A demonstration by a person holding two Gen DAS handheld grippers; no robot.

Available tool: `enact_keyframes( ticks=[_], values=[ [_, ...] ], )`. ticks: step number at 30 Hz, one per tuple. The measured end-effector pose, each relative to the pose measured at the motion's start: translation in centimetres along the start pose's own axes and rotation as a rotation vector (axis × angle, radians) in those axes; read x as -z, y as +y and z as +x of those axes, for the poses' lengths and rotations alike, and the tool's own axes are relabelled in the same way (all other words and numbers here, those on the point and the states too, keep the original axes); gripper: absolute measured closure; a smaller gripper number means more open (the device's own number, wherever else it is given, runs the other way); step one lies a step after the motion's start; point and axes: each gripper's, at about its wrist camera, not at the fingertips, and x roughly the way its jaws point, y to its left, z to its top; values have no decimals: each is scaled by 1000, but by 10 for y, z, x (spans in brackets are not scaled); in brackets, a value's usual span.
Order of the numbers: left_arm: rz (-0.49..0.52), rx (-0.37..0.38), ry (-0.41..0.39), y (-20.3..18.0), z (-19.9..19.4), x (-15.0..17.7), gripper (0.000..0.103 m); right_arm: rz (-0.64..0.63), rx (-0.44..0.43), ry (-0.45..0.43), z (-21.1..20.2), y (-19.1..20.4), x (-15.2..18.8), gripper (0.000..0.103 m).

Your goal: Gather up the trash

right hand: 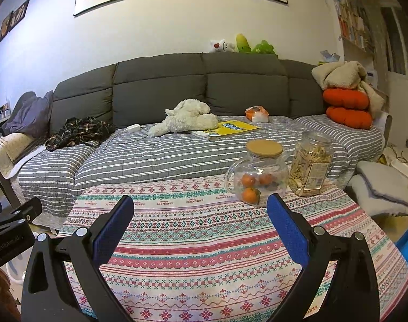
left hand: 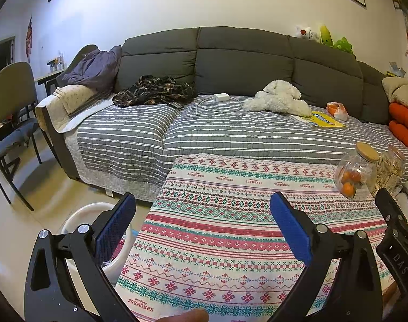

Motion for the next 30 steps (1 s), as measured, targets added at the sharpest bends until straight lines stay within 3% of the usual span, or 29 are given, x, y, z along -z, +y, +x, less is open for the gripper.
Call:
enact_keyframes(
  ticks=[30],
  values=[
    [5, -11, 17, -3, 3, 2, 7, 10, -15, 16, 3, 2, 1, 7]
  ],
)
